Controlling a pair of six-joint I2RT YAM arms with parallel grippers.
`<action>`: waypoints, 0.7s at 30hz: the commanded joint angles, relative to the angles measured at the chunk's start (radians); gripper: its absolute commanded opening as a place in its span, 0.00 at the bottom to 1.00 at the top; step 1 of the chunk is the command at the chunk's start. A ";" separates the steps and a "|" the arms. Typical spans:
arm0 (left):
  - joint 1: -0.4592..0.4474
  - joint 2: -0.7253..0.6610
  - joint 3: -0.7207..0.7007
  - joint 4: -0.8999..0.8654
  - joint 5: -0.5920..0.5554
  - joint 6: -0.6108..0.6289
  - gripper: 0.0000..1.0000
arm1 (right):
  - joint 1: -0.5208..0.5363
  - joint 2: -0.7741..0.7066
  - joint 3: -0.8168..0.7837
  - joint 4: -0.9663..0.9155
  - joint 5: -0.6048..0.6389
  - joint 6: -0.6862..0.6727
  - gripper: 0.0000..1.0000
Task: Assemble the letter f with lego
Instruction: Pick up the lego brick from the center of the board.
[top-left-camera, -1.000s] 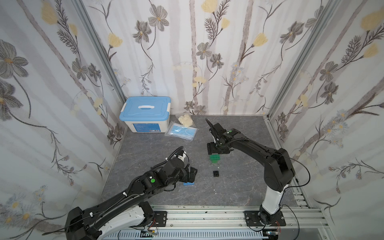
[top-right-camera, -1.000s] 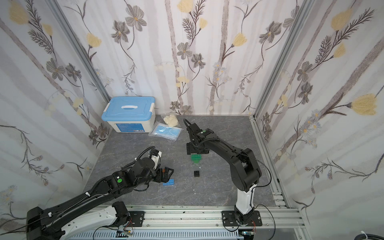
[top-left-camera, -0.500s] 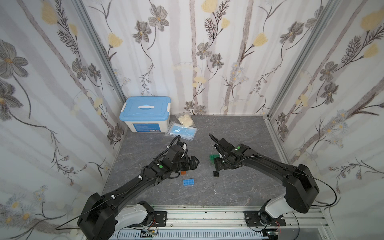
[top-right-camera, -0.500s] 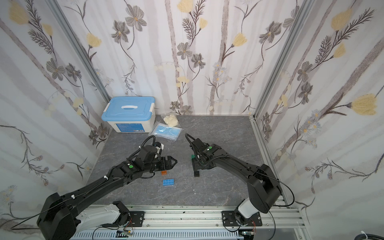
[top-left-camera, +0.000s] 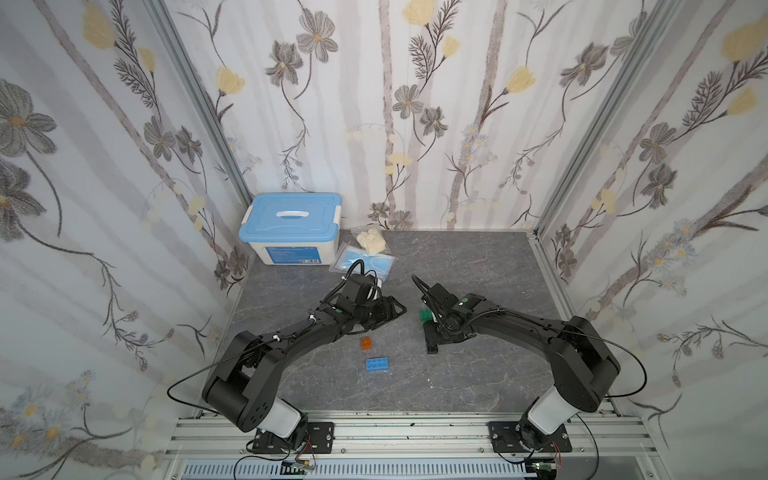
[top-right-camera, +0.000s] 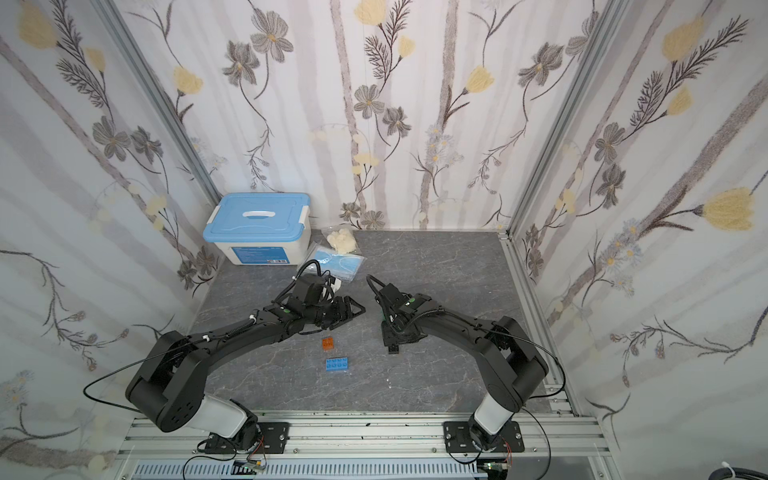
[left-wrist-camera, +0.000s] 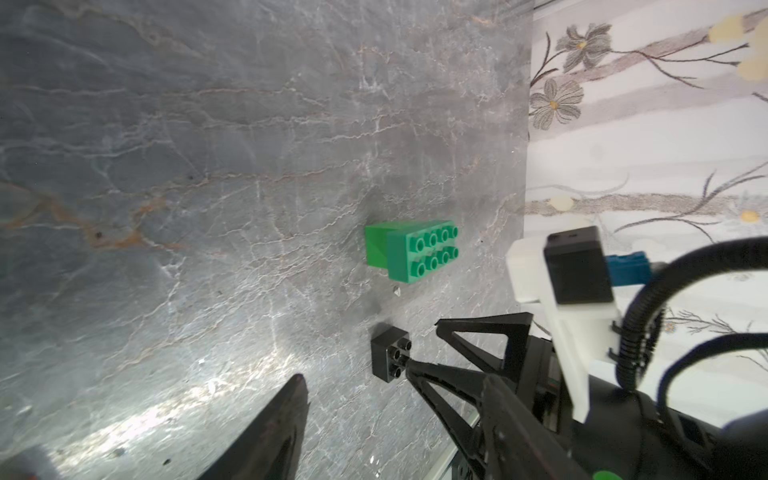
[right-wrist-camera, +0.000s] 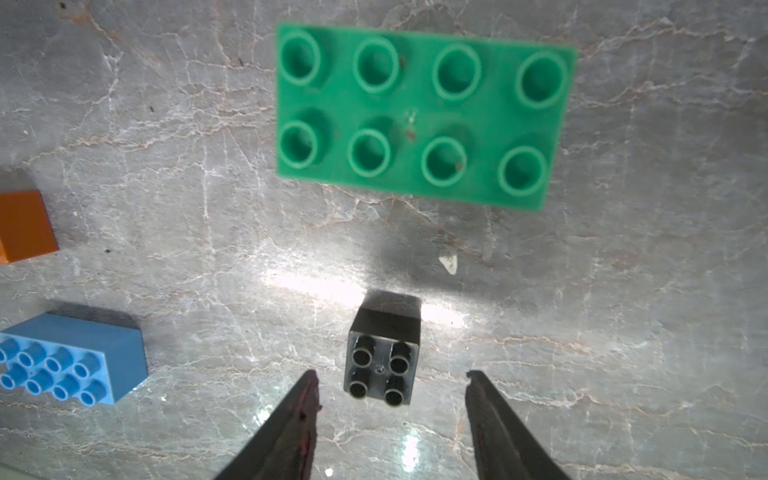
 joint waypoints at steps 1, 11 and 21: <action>0.007 0.008 0.015 0.037 0.035 -0.015 0.68 | 0.003 0.016 -0.004 0.034 -0.011 0.021 0.57; 0.037 0.017 0.003 0.063 0.066 -0.040 0.67 | 0.024 0.068 -0.022 0.071 -0.027 0.032 0.53; 0.050 0.012 -0.013 0.069 0.067 -0.044 0.67 | 0.025 0.091 -0.013 0.074 -0.020 0.039 0.50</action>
